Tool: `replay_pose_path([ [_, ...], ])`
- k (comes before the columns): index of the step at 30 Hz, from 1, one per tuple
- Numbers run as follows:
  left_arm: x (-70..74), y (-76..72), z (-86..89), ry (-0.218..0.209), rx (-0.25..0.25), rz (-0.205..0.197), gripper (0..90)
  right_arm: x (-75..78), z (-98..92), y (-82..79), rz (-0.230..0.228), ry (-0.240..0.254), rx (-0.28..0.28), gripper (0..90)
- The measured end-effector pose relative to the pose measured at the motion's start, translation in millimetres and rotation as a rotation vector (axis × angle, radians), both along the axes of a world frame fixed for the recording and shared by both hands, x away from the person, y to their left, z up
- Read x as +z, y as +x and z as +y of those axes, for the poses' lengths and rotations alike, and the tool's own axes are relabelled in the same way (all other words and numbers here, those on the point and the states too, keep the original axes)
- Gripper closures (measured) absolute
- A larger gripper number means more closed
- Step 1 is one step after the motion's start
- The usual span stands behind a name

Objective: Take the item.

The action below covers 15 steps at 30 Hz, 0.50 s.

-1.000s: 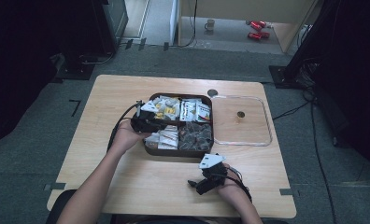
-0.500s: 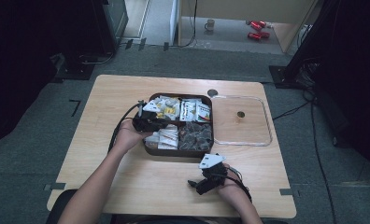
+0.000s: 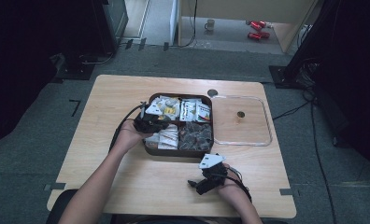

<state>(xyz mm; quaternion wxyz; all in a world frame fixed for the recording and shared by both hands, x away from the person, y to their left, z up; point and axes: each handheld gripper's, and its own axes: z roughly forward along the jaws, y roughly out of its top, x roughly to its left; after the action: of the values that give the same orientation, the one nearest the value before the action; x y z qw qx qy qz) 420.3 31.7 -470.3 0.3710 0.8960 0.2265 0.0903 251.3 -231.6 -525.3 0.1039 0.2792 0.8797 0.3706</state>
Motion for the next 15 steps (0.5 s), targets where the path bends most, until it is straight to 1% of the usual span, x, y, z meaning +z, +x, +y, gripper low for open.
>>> replay_pose_path([
  [3, -0.3, -0.6, -0.6, 0.006, -0.003, -0.008, 79.9, 0.0, 0.0, 0.0, 0.0, 0.0, 0.0, 0.0],
  [6, 0.0, -0.7, -0.6, 0.013, -0.003, -0.016, 83.2, 0.0, 0.0, 0.0, 0.0, 0.0, 0.0, 0.0],
  [7, 0.3, -0.5, -0.3, 0.005, 0.001, -0.009, 86.0, 0.0, 0.0, 0.0, 0.0, 0.0, 0.0, 0.0],
  [8, 0.3, -0.5, -0.3, 0.005, 0.001, -0.009, 87.3, 0.0, 0.0, 0.0, 0.0, 0.0, 0.0, 0.0],
  [9, 0.7, -0.6, -0.4, 0.005, 0.002, 0.0, 88.1, 0.0, 0.0, 0.0, 0.0, 0.0, 0.0, 0.0],
  [12, 1.2, -0.8, -0.8, 0.009, 0.007, 0.006, 88.6, 0.0, 0.0, 0.0, 0.0, 0.0, 0.0, 0.0],
  [15, 2.3, -0.8, 0.2, -0.005, 0.019, 0.021, 88.9, 0.0, 0.0, 0.0, 0.0, 0.0, 0.0, 0.0],
])
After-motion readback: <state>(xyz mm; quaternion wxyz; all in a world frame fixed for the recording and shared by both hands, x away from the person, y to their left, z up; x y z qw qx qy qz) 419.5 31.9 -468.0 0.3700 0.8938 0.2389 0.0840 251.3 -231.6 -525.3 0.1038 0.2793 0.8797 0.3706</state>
